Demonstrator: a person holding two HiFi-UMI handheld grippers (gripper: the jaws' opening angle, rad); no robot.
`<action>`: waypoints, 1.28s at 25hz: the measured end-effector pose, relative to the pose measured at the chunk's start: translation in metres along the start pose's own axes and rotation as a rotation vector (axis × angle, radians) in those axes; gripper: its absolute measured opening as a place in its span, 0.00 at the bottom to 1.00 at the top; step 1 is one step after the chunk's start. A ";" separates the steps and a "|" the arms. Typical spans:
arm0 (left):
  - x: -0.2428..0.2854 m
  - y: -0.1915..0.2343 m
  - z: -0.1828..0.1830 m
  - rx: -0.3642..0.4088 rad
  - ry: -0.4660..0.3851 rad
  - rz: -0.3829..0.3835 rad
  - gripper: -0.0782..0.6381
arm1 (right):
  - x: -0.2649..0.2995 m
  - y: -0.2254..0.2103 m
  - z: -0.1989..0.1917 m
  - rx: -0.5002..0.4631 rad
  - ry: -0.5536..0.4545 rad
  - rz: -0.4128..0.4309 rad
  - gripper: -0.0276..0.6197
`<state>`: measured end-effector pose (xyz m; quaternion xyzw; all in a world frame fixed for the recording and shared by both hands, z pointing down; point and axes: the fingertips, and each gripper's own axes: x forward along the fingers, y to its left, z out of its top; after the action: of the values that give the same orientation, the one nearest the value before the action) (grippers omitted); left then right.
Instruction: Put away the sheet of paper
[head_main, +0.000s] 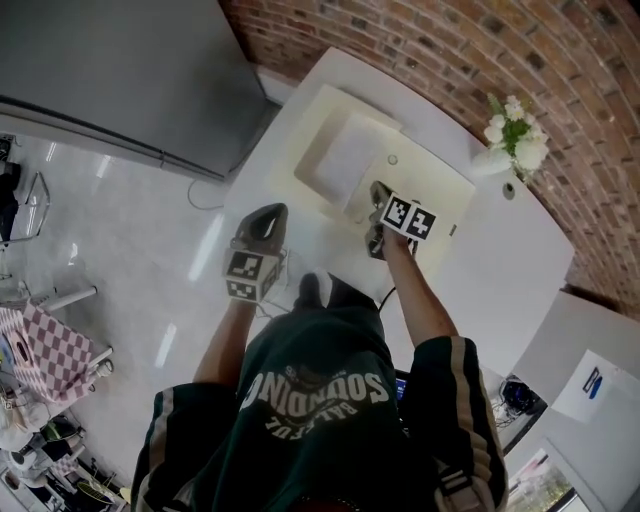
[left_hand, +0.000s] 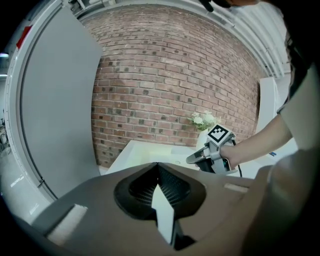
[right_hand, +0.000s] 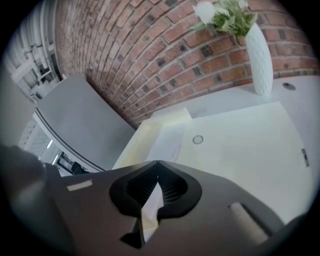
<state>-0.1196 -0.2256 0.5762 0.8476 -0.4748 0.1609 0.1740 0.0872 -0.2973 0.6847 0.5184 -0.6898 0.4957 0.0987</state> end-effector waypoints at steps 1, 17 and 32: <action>0.000 -0.001 0.004 0.007 -0.007 -0.006 0.12 | -0.006 0.003 0.001 -0.035 -0.014 -0.005 0.05; -0.014 -0.026 0.056 0.107 -0.126 -0.090 0.12 | -0.119 0.067 0.019 -0.355 -0.296 -0.026 0.04; -0.031 -0.042 0.071 0.144 -0.174 -0.129 0.12 | -0.184 0.089 0.006 -0.471 -0.443 -0.063 0.04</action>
<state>-0.0911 -0.2140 0.4939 0.8974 -0.4198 0.1088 0.0808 0.0989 -0.1910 0.5107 0.5978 -0.7738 0.1941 0.0788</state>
